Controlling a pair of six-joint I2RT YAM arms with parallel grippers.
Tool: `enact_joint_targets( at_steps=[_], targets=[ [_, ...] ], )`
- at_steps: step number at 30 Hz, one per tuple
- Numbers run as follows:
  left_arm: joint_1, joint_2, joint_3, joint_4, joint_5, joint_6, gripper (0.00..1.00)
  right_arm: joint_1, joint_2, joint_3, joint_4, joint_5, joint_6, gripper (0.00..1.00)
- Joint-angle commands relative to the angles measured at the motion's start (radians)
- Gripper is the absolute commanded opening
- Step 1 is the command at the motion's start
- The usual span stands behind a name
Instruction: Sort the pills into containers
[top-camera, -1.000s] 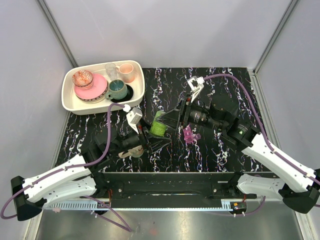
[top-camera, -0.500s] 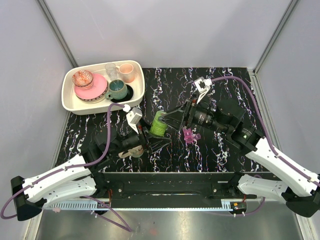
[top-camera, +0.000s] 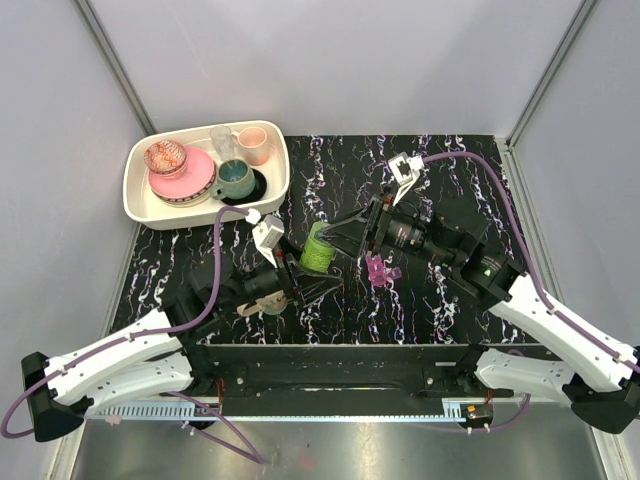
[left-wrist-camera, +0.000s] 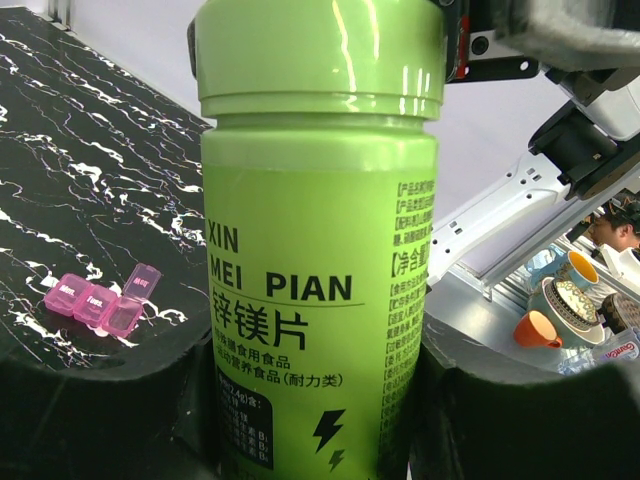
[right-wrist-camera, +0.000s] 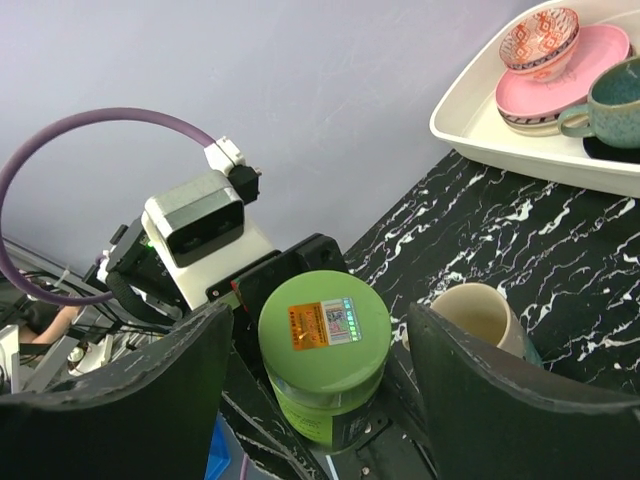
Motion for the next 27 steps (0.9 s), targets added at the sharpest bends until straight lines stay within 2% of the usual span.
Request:
enact_joint_targets(
  at_steps=[1, 4, 7, 8, 10, 14, 15, 17, 18, 22, 27],
  targets=[
    [0.000, -0.022, 0.024, 0.085, 0.011, 0.003, 0.00, 0.003, 0.004, -0.006, 0.042, -0.010, 0.003, 0.75],
    [0.002, -0.022, 0.022, 0.086, 0.010, 0.003, 0.00, 0.003, 0.011, -0.007, 0.042, -0.013, 0.003, 0.72],
    [0.002, -0.022, 0.021, 0.088, 0.011, 0.001, 0.00, 0.003, 0.012, -0.010, 0.044, -0.014, 0.006, 0.65],
    [0.002, -0.022, 0.021, 0.088, 0.010, 0.001, 0.00, 0.005, 0.012, -0.010, 0.047, -0.013, 0.006, 0.58],
    [0.002, -0.025, 0.018, 0.088, 0.008, 0.003, 0.00, 0.005, 0.011, -0.013, 0.050, -0.014, 0.006, 0.52],
    [0.002, -0.028, 0.010, 0.089, 0.008, -0.002, 0.00, 0.003, 0.003, -0.016, 0.055, -0.043, -0.016, 0.31],
    [0.002, -0.029, 0.008, 0.091, 0.010, -0.003, 0.00, 0.005, 0.001, -0.015, 0.055, -0.054, -0.035, 0.20],
    [0.002, -0.034, -0.005, 0.108, 0.020, -0.021, 0.00, 0.005, -0.008, -0.018, 0.056, -0.082, -0.051, 0.10],
    [0.002, -0.037, -0.013, 0.131, 0.022, -0.026, 0.00, 0.003, -0.012, -0.021, 0.062, -0.091, -0.068, 0.02],
    [0.002, -0.040, -0.033, 0.180, 0.080, -0.048, 0.00, 0.003, -0.040, -0.036, 0.105, -0.167, -0.108, 0.00],
    [0.000, -0.025, -0.045, 0.270, 0.250, -0.065, 0.00, 0.003, -0.069, -0.044, 0.137, -0.282, -0.169, 0.00]
  ],
)
